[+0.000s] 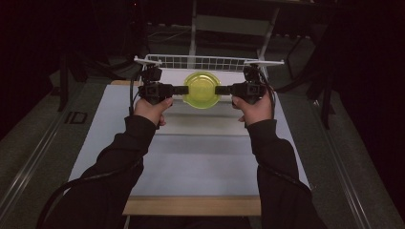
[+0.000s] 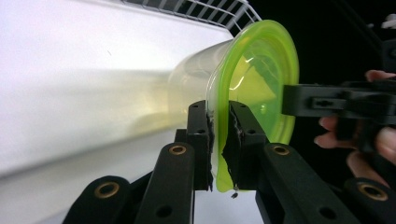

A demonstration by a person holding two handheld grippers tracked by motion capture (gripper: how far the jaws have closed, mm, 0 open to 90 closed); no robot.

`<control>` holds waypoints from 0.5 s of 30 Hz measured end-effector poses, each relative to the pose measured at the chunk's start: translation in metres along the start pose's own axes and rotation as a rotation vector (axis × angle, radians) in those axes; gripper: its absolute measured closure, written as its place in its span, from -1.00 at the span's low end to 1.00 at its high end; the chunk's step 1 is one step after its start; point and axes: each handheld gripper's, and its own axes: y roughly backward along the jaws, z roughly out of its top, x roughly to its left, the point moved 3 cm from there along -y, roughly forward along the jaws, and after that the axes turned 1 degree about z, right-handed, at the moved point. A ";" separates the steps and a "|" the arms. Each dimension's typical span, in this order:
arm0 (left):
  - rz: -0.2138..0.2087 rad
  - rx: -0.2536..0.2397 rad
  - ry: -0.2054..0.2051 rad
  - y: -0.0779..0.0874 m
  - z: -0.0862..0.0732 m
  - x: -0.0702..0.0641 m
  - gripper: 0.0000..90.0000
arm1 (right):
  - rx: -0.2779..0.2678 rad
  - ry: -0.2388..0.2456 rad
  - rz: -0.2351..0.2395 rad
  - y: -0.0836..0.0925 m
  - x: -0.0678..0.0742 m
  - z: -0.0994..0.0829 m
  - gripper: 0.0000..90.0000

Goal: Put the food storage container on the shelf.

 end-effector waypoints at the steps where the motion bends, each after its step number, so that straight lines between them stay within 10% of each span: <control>1: 0.007 -0.001 0.002 -0.002 0.003 0.002 0.80 | 0.000 0.000 -0.010 -0.002 -0.001 0.003 0.80; 15: 0.021 -0.001 0.007 -0.021 0.023 0.019 0.74 | 0.040 -0.080 -0.015 -0.020 -0.018 0.029 0.80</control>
